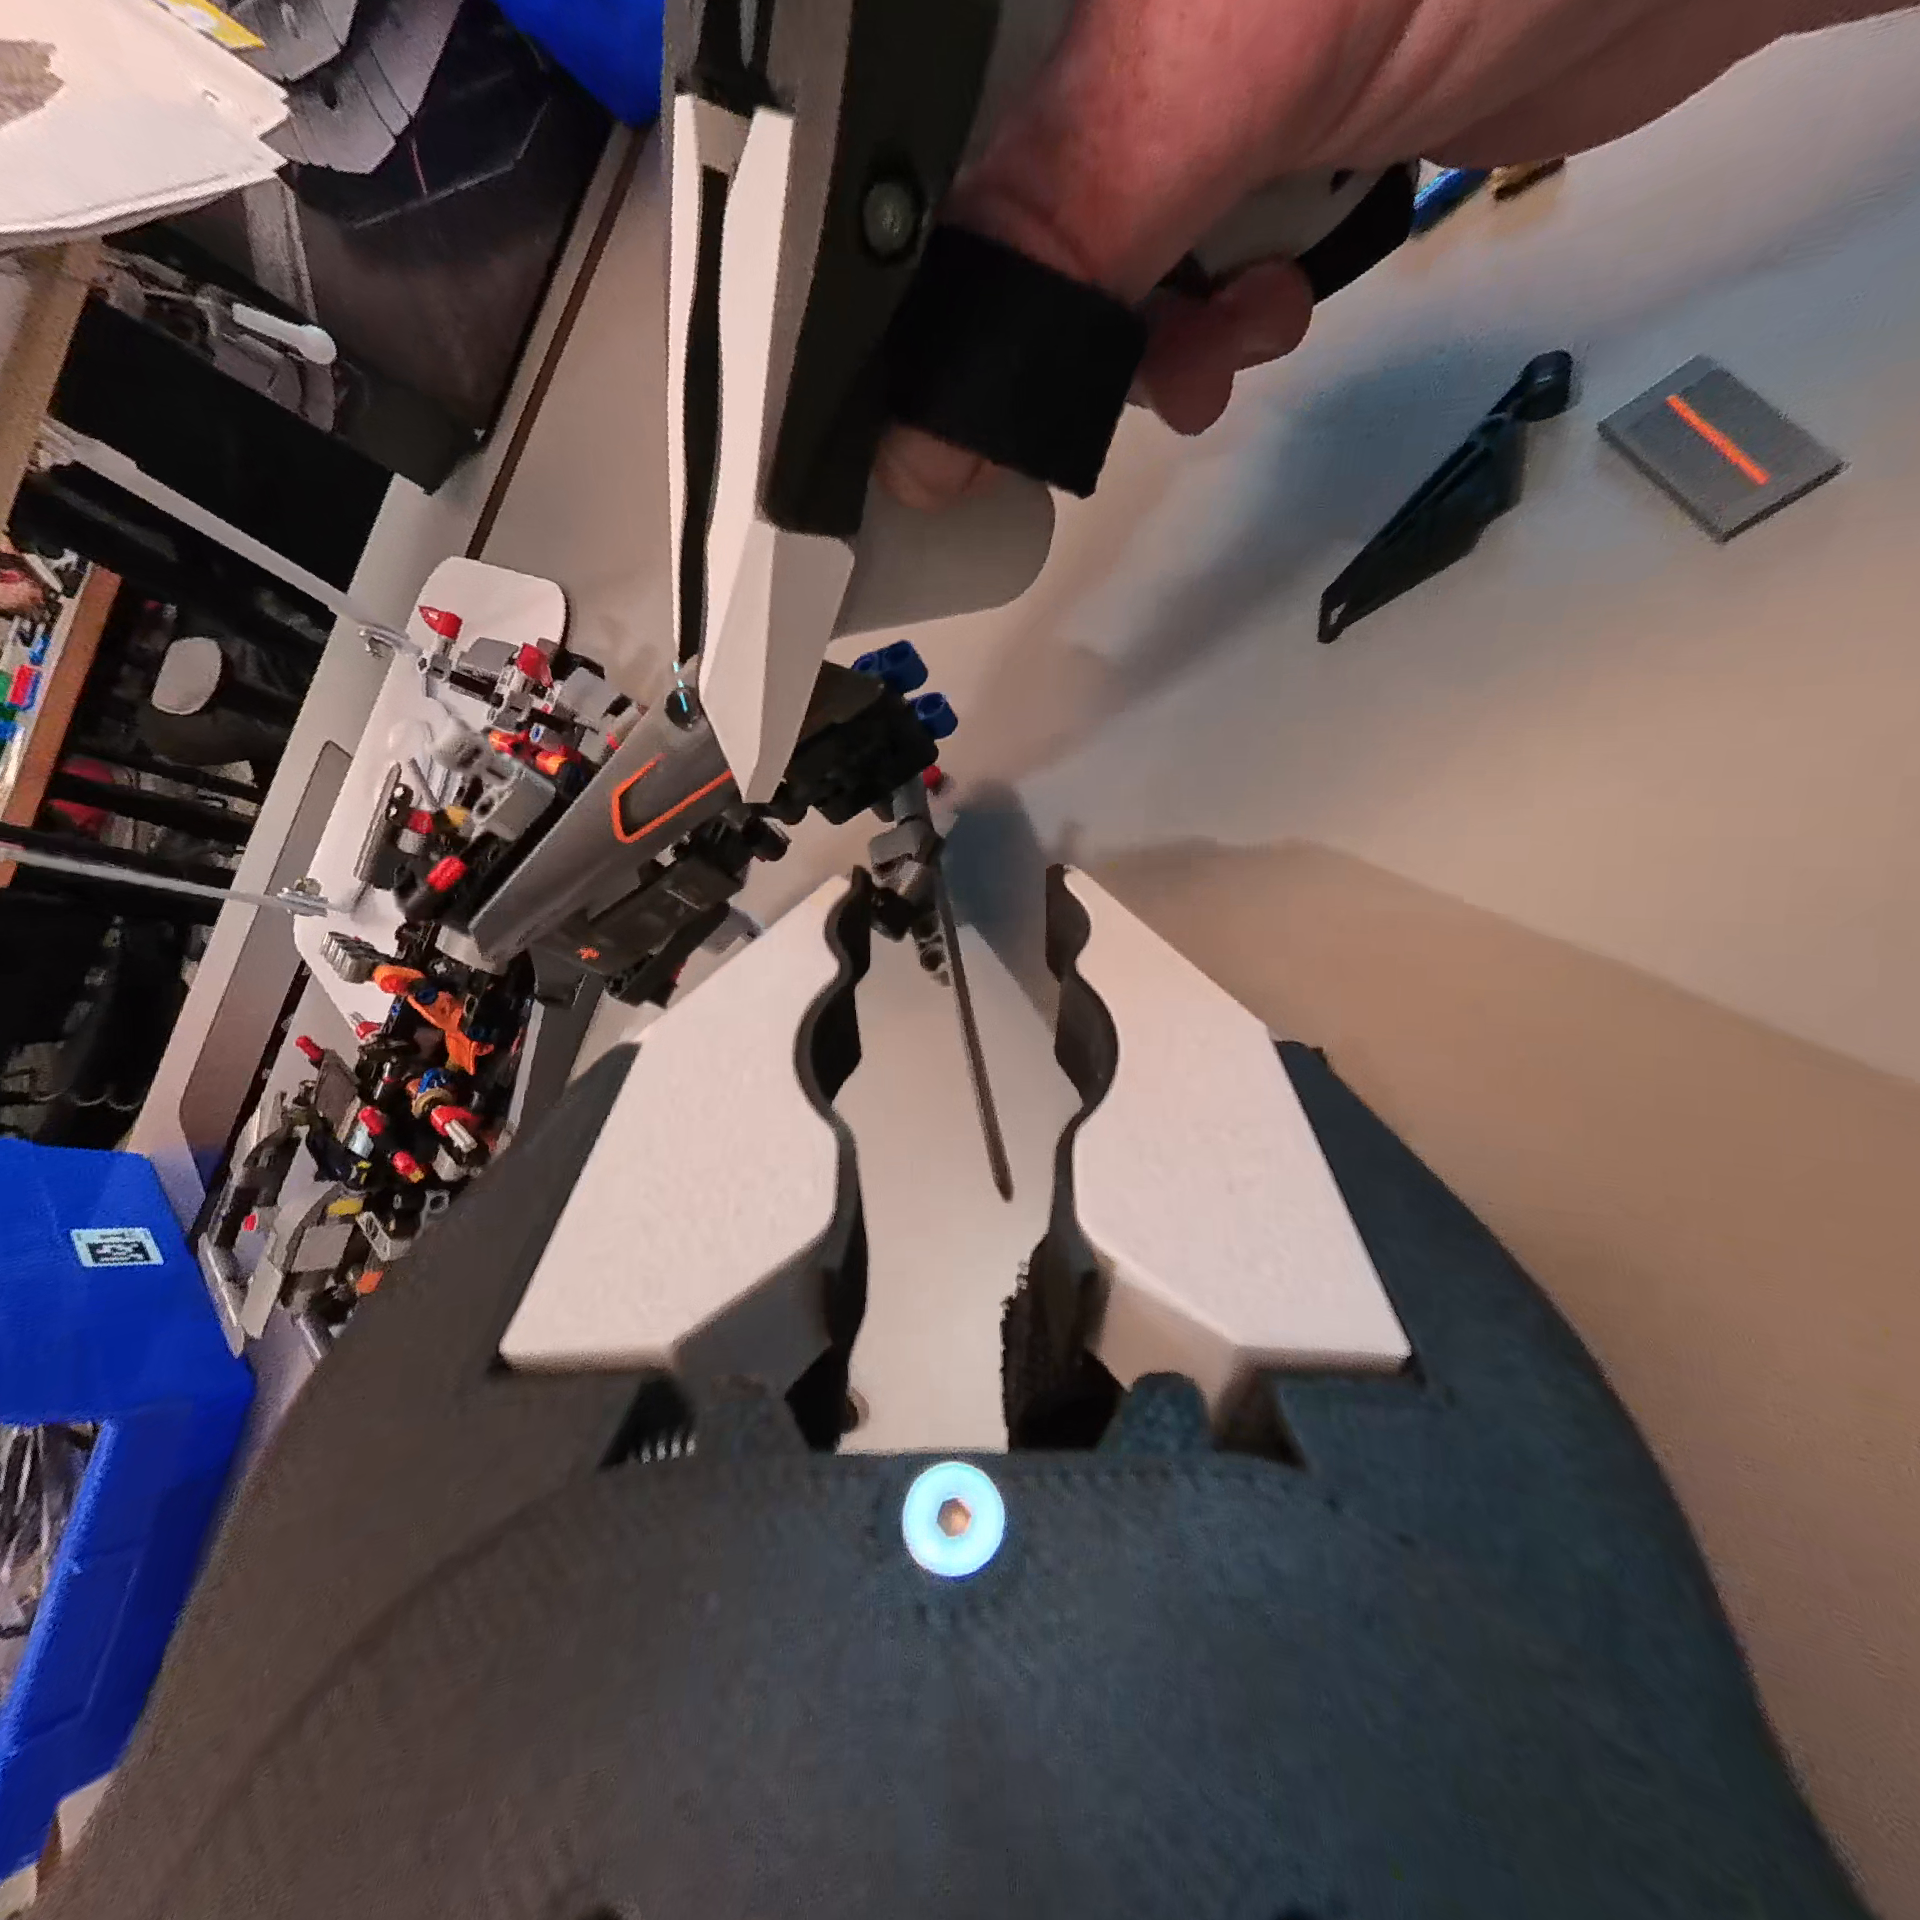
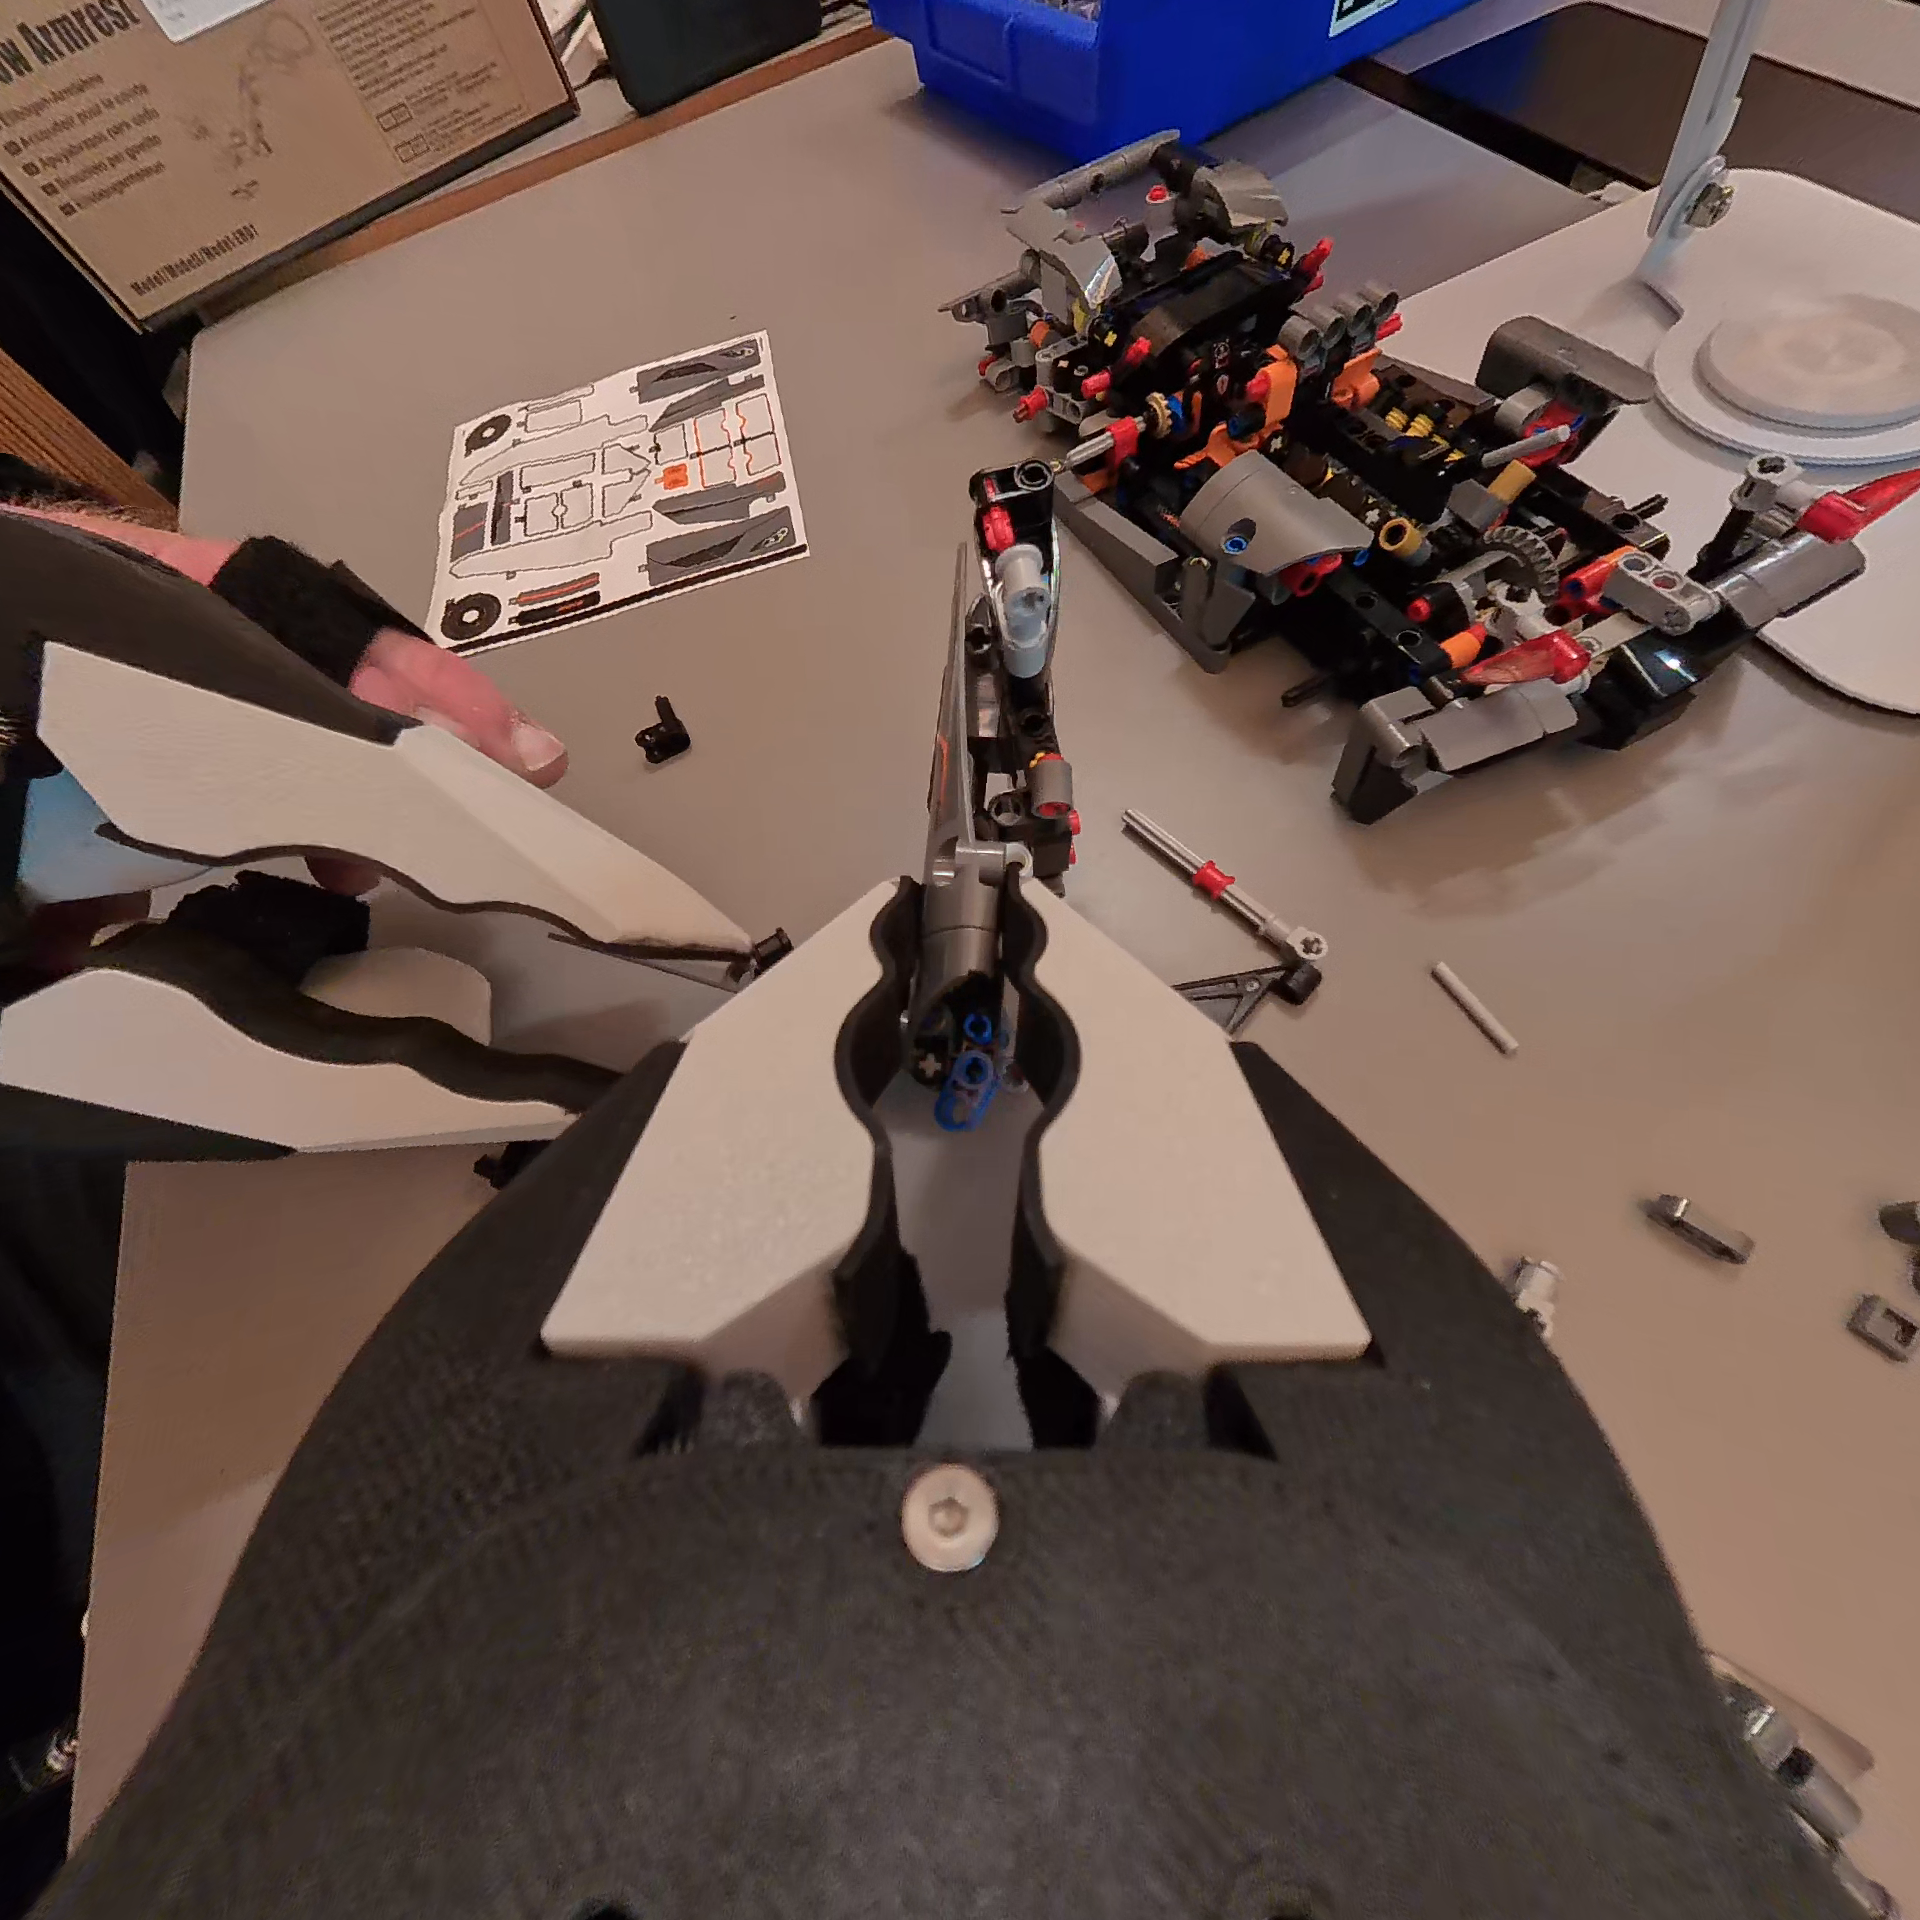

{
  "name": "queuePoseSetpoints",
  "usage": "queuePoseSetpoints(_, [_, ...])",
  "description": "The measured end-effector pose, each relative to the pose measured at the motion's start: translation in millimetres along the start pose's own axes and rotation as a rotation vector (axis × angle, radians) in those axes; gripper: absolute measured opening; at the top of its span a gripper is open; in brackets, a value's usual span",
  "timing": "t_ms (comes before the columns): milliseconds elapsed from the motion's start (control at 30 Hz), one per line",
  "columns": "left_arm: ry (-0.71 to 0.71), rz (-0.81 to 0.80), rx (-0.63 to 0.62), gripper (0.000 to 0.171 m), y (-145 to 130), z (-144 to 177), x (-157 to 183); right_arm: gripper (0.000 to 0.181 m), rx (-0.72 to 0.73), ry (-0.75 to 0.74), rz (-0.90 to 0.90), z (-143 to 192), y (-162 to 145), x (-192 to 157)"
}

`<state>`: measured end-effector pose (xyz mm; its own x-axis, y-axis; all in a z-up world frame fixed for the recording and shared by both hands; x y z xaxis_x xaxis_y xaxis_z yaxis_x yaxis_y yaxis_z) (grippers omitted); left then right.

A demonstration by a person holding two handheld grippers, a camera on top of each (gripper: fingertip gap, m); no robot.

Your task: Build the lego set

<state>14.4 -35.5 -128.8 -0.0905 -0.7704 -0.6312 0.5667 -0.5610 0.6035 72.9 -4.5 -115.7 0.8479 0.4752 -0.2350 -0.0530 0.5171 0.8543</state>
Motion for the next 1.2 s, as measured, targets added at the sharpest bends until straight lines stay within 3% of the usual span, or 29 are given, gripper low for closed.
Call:
queuePoseSetpoints(733, [0.003, 0.011, -0.062, 0.038, -11, -17, -4, 0.013, -0.003, 0.006, -0.007, -2, -2, 0])
queuePoseSetpoints(933, [-0.012, 0.084, -0.097, 0.039, -18, -18, -8, 0.013, 0.0, 0.009, -0.009, -1, -2, 0])
queuePoseSetpoints(1200, [-0.081, 0.144, -0.086, 0.029, -19, -22, -5, 0.013, 0.0, 0.012, -0.008, -1, -2, -1])
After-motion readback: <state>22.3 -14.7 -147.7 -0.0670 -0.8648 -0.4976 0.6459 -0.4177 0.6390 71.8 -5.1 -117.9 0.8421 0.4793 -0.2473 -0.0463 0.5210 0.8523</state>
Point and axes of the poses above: each gripper's, where its closed fingertips meet, z back along the fingers, y out of its top, x = y × z across the jaws, the point moved 2 cm from there along z, back along the fingers, and after that the axes turned 9 degrees about y, right-handed, at the moved point
